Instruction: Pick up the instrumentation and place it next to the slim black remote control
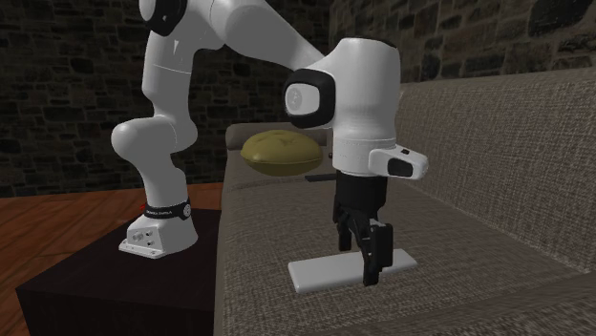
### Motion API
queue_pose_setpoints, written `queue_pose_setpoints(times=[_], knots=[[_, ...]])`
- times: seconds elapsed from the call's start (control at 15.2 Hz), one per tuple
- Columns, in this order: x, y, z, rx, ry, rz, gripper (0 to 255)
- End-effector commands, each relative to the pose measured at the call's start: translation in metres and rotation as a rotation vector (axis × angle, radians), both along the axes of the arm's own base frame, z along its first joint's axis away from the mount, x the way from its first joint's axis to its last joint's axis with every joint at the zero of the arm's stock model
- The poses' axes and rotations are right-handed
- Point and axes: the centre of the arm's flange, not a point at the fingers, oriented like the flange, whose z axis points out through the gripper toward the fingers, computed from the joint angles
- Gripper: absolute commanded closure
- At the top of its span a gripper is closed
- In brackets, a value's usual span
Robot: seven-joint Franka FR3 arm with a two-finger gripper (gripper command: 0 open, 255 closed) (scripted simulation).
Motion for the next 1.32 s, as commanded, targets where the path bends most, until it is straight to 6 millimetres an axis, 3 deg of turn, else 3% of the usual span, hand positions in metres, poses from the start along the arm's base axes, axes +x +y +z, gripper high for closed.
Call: queue_pose_setpoints(times=[0.0, 0.33, 0.4, 0.99, 1.25], knots=[[0.000, 0.000, -0.003, 0.000, 0.000, 0.000, 0], [0.000, 0.000, -0.003, 0.000, 0.000, 0.000, 0], [0.000, 0.000, -0.003, 0.000, 0.000, 0.000, 255], [0.000, 0.000, -0.003, 0.000, 0.000, 0.000, 255], [0.000, 0.000, 0.018, 0.000, 0.000, 0.000, 255]])
